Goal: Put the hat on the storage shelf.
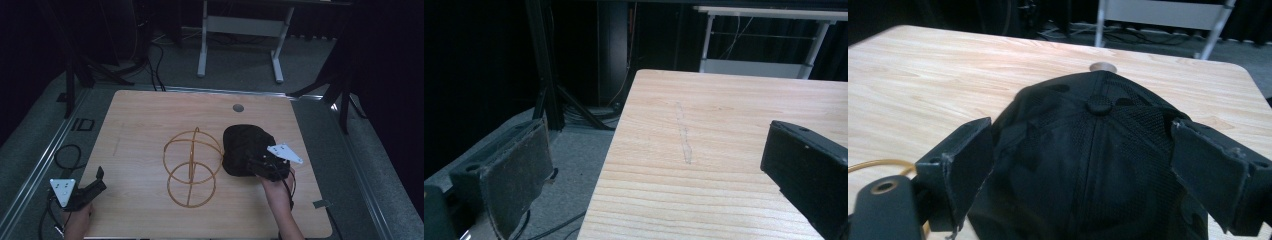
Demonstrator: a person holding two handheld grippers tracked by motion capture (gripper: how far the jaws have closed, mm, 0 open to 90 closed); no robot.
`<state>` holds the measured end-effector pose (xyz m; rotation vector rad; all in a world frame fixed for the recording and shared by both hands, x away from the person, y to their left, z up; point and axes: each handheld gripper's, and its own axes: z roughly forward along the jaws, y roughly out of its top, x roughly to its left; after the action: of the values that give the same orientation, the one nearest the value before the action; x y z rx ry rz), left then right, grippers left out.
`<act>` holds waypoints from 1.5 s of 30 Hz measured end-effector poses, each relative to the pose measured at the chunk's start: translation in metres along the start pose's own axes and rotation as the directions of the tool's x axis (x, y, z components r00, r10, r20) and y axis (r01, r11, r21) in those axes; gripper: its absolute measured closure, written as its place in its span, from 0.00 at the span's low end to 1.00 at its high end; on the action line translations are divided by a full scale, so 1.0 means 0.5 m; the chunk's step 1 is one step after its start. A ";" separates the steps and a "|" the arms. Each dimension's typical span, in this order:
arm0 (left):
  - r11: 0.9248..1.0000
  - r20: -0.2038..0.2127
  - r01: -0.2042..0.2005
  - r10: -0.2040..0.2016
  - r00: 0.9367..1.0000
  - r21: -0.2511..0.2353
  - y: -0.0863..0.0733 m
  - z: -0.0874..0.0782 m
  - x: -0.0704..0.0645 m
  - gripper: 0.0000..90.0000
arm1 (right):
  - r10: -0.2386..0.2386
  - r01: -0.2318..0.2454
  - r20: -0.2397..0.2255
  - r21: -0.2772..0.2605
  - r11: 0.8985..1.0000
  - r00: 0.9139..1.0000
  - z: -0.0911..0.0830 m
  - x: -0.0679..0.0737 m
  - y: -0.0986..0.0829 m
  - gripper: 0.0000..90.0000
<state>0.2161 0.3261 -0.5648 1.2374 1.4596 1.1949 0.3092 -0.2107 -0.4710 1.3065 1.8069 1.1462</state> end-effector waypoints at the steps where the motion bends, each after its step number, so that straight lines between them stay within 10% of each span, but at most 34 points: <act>1: 1.000 0.000 0.000 0.000 1.000 0.000 0.000 0.000 0.000 0.01 | 0.000 0.000 0.000 0.000 1.000 1.000 0.000 0.000 0.000 0.12; 13: 1.000 0.008 -0.002 0.002 1.000 -0.001 0.000 0.000 -0.001 0.01 | -0.025 0.020 0.069 0.068 0.997 0.997 0.061 0.015 -0.022 0.21; 28: 1.000 0.009 -0.006 0.006 1.000 -0.001 0.000 0.000 -0.002 0.01 | -0.033 0.026 0.106 0.064 0.998 0.994 0.072 0.004 -0.044 0.83; 45: 1.000 0.007 -0.004 0.004 1.000 0.001 0.000 0.000 -0.001 0.01 | -0.031 0.028 0.097 0.024 0.999 0.995 0.050 -0.012 -0.017 0.95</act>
<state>0.2162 0.3254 -0.5648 1.2449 1.4528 1.1915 0.3289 -0.2102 -0.4895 1.3211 1.7671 1.0313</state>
